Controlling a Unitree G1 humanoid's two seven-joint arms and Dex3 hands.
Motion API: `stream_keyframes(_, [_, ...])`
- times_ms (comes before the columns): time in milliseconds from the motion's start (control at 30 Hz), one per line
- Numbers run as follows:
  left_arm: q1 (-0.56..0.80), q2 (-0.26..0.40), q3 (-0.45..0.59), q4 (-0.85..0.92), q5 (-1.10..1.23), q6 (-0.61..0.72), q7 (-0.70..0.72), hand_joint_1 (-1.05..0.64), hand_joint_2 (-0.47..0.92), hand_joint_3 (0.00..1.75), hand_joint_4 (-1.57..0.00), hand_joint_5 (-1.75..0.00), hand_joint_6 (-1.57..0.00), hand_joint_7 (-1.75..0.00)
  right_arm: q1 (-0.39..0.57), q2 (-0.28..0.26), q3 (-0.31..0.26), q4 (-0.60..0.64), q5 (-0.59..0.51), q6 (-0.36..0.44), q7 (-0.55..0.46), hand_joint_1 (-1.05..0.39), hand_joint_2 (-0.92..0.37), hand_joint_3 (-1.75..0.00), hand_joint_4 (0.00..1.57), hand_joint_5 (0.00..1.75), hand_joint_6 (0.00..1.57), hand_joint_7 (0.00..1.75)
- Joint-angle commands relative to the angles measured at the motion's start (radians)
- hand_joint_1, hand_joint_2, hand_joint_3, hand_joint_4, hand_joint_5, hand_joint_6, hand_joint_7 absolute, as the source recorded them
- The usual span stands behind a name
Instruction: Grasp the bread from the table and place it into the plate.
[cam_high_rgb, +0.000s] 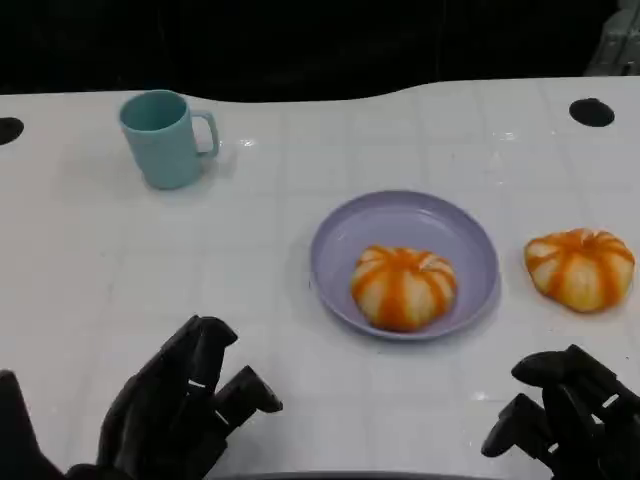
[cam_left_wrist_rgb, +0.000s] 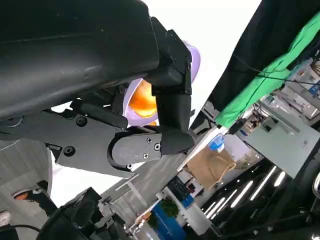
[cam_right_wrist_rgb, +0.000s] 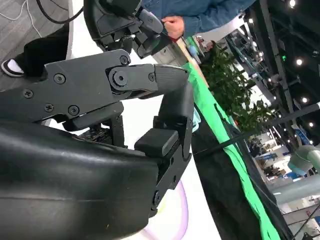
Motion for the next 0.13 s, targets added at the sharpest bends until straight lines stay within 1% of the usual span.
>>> stream_keyframes(33, [-0.01, 0.011, 0.005, 0.006, -0.002, -0.015, 0.006, -0.56, 0.92, 0.4, -0.72, -1.75, -0.48, -1.71, -0.004, -0.015, -0.011, 0.008, -0.001, -0.015, 0.008, -0.54, -0.92, -0.27, 0.55, 1.53, 0.62, 1.04])
stream_keyframes(133, [-0.012, 0.013, 0.003, 0.013, 0.002, -0.022, -0.002, -0.55, 0.92, 0.41, -0.72, -1.75, -0.49, -1.71, -0.005, -0.016, -0.011, 0.009, -0.002, -0.014, 0.007, -0.54, -0.92, -0.27, 0.55, 1.53, 0.63, 1.04])
